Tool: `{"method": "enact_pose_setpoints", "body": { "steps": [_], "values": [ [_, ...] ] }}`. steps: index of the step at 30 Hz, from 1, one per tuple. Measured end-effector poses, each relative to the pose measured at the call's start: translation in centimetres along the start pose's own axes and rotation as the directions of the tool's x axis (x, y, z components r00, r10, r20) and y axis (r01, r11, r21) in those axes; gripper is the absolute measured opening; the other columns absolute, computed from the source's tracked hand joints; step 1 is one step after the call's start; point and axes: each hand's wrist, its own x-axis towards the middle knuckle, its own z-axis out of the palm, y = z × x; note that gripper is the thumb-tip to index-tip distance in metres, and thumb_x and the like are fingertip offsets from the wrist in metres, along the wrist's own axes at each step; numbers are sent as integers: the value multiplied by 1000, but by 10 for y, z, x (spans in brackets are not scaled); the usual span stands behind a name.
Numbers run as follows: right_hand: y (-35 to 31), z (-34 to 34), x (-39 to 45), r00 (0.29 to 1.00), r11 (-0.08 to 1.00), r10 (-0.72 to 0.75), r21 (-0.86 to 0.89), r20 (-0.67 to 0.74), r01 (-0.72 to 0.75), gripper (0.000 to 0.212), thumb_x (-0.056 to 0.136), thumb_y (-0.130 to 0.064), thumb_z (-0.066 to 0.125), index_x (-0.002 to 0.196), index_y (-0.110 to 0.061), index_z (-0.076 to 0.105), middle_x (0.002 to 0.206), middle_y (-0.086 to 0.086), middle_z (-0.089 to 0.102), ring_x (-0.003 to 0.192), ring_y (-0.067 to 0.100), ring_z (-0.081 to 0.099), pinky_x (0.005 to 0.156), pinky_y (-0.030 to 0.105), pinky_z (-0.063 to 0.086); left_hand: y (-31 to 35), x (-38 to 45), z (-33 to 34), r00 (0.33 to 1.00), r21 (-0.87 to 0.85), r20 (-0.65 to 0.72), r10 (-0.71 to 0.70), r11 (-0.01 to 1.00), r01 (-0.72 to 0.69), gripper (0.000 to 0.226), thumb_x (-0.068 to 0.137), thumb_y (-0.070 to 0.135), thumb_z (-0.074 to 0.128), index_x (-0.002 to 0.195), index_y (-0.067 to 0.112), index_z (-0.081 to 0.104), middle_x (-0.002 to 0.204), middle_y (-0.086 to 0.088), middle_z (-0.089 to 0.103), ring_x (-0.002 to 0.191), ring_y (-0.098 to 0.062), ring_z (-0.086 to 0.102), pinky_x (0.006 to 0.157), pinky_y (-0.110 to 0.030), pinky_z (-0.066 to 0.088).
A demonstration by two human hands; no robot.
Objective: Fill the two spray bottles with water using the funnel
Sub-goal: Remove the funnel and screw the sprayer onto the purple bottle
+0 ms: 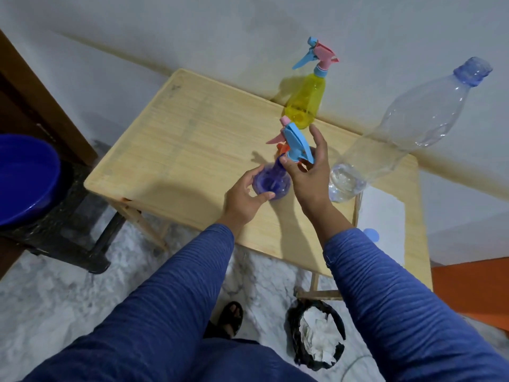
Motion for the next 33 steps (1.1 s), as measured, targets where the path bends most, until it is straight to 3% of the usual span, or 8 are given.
{"method": "enact_pose_setpoints", "body": {
  "steps": [6, 10, 15, 22, 27, 29, 31, 33],
  "values": [
    [1, -1, 9, 999, 1000, 2, -6, 50, -2, 69, 83, -10, 70, 142, -23, 37, 114, -21, 51, 97, 6, 60, 91, 30, 52, -1, -1, 2, 1000, -11, -12, -5, 1000, 4, 67, 70, 18, 80, 129, 32, 51, 116, 21, 57, 108, 4, 53, 85, -5, 36],
    [3, -8, 15, 991, 1000, -5, -23, 133, 9, 62, 85, -10, 68, 140, -17, 41, 124, -7, 54, 95, 0, 61, 91, 29, 52, -3, -3, 4, 998, 1, -59, 20, 1000, -20, 68, 69, 19, 81, 130, 28, 53, 121, 17, 58, 110, 3, 52, 85, 2, 34],
    [5, -13, 23, 962, 990, -50, -115, 269, 83, 56, 84, -13, 69, 135, -19, 46, 127, 8, 54, 100, 18, 63, 92, 40, 53, -4, -6, 5, 993, 26, -97, 64, 998, -61, 67, 65, 28, 76, 128, 27, 54, 127, 13, 57, 115, -1, 52, 93, -8, 37],
    [8, -13, 14, 973, 987, -104, -100, 208, 127, 51, 85, -9, 67, 131, -18, 48, 123, 4, 56, 106, 18, 61, 91, 37, 53, -6, -6, 8, 992, 170, -58, 114, 980, -103, 74, 64, 33, 79, 131, 28, 48, 137, 3, 49, 126, -6, 43, 100, -13, 34],
    [11, -9, 14, 980, 987, -119, -88, 160, 134, 55, 83, -10, 69, 133, -16, 48, 122, 3, 58, 103, 16, 60, 85, 30, 53, 1, -8, 7, 996, 127, -45, 75, 990, -68, 77, 60, 25, 84, 127, 29, 47, 123, 10, 58, 108, -6, 54, 91, -18, 44],
    [9, -9, 17, 985, 994, -86, -53, 149, 94, 59, 82, -11, 70, 136, -17, 47, 125, 3, 57, 101, 11, 59, 85, 26, 52, 2, -10, 5, 995, 106, -50, 85, 991, -79, 74, 63, 24, 83, 128, 27, 49, 124, 12, 58, 110, -4, 54, 90, -10, 41],
    [7, -11, 20, 988, 999, -40, 7, 150, 39, 64, 83, -9, 70, 139, -24, 42, 129, 3, 56, 98, 7, 59, 89, 29, 52, 2, -12, 3, 995, 89, -52, 88, 993, -83, 74, 63, 27, 83, 130, 26, 51, 124, 15, 58, 111, 0, 53, 89, -3, 37],
    [4, -12, 23, 984, 999, -9, 44, 179, 1, 68, 85, -8, 68, 140, -31, 35, 126, 1, 56, 93, 8, 60, 89, 35, 54, 4, -14, -1, 995, 70, -49, 92, 994, -89, 76, 61, 34, 82, 130, 28, 52, 123, 19, 57, 113, 1, 54, 93, -8, 39]
  ]
}}
